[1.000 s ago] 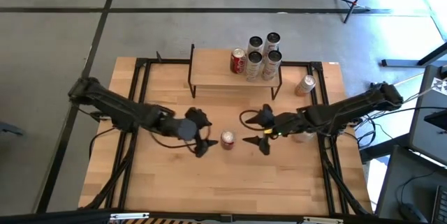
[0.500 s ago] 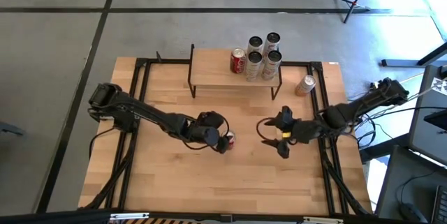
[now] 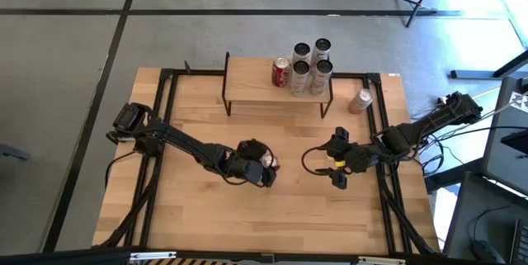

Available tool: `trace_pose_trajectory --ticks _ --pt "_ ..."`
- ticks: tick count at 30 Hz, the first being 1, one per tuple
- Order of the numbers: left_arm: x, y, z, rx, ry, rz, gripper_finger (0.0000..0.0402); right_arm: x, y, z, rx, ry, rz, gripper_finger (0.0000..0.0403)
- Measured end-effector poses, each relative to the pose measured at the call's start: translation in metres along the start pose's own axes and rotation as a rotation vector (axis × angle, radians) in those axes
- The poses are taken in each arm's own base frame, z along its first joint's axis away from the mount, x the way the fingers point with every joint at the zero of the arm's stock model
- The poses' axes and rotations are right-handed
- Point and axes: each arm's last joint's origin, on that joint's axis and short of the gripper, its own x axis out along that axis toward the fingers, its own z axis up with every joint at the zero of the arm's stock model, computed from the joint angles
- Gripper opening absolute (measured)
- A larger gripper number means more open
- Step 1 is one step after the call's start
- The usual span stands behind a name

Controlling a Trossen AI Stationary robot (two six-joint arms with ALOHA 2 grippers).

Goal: Place canned beverage on shelf
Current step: Put the red-white soda can on the shelf aligned with the other red-white soda can

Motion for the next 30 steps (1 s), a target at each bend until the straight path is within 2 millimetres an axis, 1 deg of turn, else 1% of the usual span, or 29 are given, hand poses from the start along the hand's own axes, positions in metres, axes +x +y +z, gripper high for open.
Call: trace_pose_trajectory --ticks 3,9,12,16,20,24,27,30 --pt "-0.001 -0.001 -0.006 0.023 0.017 0.003 0.0377 0.000 0.000 0.000 -0.011 0.007 0.004 0.0335" --pt "-0.002 0.002 -0.007 0.070 0.001 0.050 0.0376 0.000 0.000 0.000 -0.035 0.006 0.002 0.0335" --pt "0.004 0.003 -0.007 0.062 -0.004 0.054 0.0376 0.000 0.000 0.000 -0.035 0.005 0.003 0.0335" --pt "0.007 0.004 -0.007 0.064 -0.003 0.062 0.0376 0.000 0.000 0.000 -0.035 0.004 0.003 0.0335" --pt "0.012 0.005 -0.011 0.110 0.010 0.066 0.0369 0.000 0.000 0.000 -0.033 0.001 0.005 0.0335" --pt "0.013 0.005 -0.011 0.149 0.025 0.056 0.0342 0.000 0.000 0.001 -0.027 -0.002 0.007 0.0335" --pt "0.013 0.006 -0.010 0.192 0.033 0.048 0.0306 0.000 0.000 0.001 -0.004 -0.002 0.006 0.0335" --pt "0.011 0.007 -0.003 0.254 0.071 0.007 0.0271 0.000 0.000 0.001 0.000 -0.002 0.006 0.0335"
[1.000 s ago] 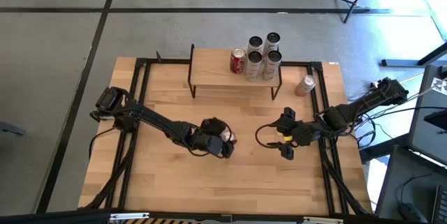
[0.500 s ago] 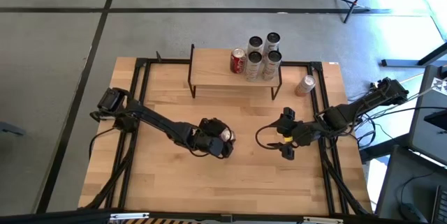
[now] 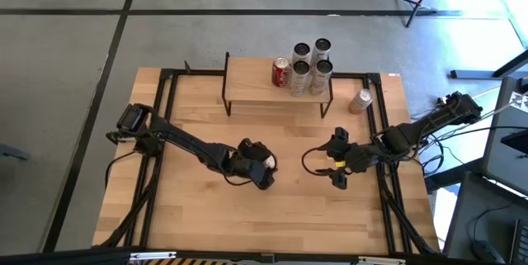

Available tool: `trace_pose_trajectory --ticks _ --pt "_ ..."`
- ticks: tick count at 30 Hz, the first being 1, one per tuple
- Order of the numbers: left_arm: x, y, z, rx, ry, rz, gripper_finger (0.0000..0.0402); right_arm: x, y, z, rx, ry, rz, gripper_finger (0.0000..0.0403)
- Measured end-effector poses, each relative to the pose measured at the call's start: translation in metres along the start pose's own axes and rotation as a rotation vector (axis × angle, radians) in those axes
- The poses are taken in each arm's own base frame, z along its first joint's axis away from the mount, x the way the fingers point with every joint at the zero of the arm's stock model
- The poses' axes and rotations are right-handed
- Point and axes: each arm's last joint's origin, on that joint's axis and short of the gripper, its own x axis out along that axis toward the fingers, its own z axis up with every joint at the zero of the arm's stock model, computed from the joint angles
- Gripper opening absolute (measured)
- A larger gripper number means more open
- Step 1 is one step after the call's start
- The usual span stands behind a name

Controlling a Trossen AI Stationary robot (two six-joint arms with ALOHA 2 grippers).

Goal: Place canned beverage on shelf
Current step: Put the red-white soda can on the shelf aligned with the other red-white soda can

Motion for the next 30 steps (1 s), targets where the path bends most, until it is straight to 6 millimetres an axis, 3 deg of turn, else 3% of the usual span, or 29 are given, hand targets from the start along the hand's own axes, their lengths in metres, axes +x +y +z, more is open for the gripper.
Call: trace_pose_trajectory --ticks 3,8,15,19,26,30 --pt "-0.009 0.005 0.012 0.056 0.040 -0.084 0.0267 0.000 0.000 0.000 0.002 0.000 0.000 0.0335" --pt "-0.041 0.020 0.050 0.112 0.009 -0.271 0.0267 0.000 0.000 0.000 0.003 -0.005 -0.011 0.0335" --pt "-0.079 0.065 0.102 0.180 -0.103 -0.434 0.0267 0.000 -0.002 0.001 0.028 -0.039 -0.068 0.0335" --pt "-0.083 0.094 0.129 0.196 -0.127 -0.446 0.0267 0.002 -0.007 0.005 0.058 -0.042 -0.067 0.0335" --pt "-0.093 0.123 0.190 0.269 -0.103 -0.428 0.0267 0.001 -0.031 0.015 0.032 -0.021 -0.003 0.0335" --pt "-0.083 0.142 0.214 0.267 -0.079 -0.403 0.0267 -0.007 -0.048 0.021 -0.012 -0.044 0.030 0.0335"
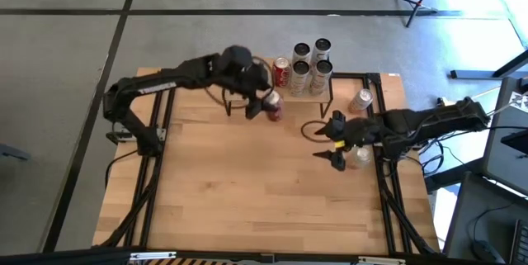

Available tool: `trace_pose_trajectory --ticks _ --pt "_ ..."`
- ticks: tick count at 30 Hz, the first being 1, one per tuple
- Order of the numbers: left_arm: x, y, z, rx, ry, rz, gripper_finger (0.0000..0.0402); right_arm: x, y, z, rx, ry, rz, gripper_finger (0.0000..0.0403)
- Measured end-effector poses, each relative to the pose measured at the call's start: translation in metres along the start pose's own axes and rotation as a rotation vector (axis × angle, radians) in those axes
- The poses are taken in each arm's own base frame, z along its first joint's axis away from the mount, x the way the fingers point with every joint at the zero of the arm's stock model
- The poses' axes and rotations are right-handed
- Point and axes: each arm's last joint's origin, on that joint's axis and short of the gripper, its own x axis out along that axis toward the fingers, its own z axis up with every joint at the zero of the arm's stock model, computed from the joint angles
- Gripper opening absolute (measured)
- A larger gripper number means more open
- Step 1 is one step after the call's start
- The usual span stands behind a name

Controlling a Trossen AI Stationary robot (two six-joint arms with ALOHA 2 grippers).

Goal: Place canned beverage on shelf
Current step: Put the red-white soda can on the shelf aligned with the other red-white soda can

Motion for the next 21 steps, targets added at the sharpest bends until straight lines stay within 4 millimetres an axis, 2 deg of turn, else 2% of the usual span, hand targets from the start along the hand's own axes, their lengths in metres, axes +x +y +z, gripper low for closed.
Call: trace_pose_trajectory --ticks 4,7,13,17,21 --pt "0.012 0.025 0.005 -0.011 0.014 0.015 0.0267 -0.006 -0.017 0.002 -0.016 0.010 0.025 0.0335" --pt "0.023 0.044 0.000 -0.022 0.054 0.034 0.0267 -0.010 -0.027 0.001 0.003 0.029 0.018 0.0335" --pt "0.030 0.078 -0.005 -0.023 0.058 0.039 0.0267 -0.011 -0.042 -0.005 0.017 0.098 -0.039 0.0335" --pt "0.039 0.091 -0.009 -0.004 0.047 0.012 0.0267 -0.011 -0.048 -0.004 0.038 0.099 -0.061 0.0335" --pt "0.038 0.097 -0.009 0.023 0.037 0.007 0.0267 -0.011 -0.049 -0.005 0.062 0.106 -0.067 0.0335"
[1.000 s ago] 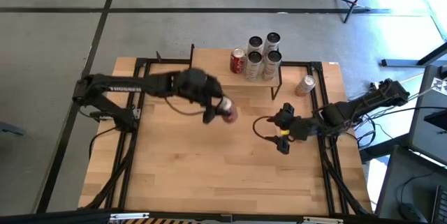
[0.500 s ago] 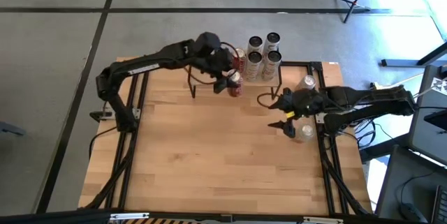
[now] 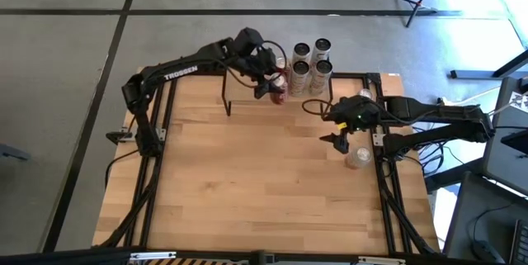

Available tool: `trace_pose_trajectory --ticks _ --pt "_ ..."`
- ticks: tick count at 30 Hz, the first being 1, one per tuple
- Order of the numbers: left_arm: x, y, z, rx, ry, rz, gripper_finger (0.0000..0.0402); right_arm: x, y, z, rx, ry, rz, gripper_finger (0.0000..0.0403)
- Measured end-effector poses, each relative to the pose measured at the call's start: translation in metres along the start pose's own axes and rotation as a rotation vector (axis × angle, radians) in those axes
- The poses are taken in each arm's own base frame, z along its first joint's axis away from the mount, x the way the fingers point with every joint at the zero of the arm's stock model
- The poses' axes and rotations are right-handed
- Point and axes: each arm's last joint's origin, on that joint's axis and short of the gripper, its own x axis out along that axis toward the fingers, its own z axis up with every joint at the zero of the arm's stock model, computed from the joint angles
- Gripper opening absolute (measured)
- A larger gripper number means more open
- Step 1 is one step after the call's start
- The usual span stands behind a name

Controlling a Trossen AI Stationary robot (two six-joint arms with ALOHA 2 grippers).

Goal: Place canned beverage on shelf
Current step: Put the red-white soda can on the shelf aligned with the other red-white soda can

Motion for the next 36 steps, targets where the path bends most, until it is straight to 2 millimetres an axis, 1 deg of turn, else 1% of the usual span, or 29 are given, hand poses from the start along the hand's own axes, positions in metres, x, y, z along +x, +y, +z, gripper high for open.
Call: trace_pose_trajectory --ticks 7,11,18,21,24,32,36 --pt "0.000 0.004 -0.001 0.069 0.011 0.068 0.0267 0.000 -0.001 0.000 0.024 0.001 -0.032 0.0335" --pt "0.007 0.008 -0.004 0.064 0.020 0.055 0.0268 0.000 -0.001 -0.001 0.028 0.003 -0.038 0.0335" --pt "0.009 0.010 -0.003 0.108 0.012 0.078 0.0294 0.000 -0.001 -0.002 0.041 0.015 -0.041 0.0335" --pt "0.009 0.011 -0.003 0.082 0.011 0.115 0.0300 0.000 -0.001 -0.003 0.046 0.025 -0.042 0.0335" --pt "0.009 0.012 -0.003 0.094 0.012 0.128 0.0302 0.000 -0.001 -0.003 0.046 0.029 -0.042 0.0335" --pt "0.011 0.007 -0.002 0.121 0.011 0.101 0.0304 0.000 -0.001 -0.003 0.046 0.029 -0.041 0.0335" --pt "0.011 0.007 -0.003 0.120 0.012 0.095 0.0315 0.000 -0.001 -0.003 0.046 0.029 -0.041 0.0335"
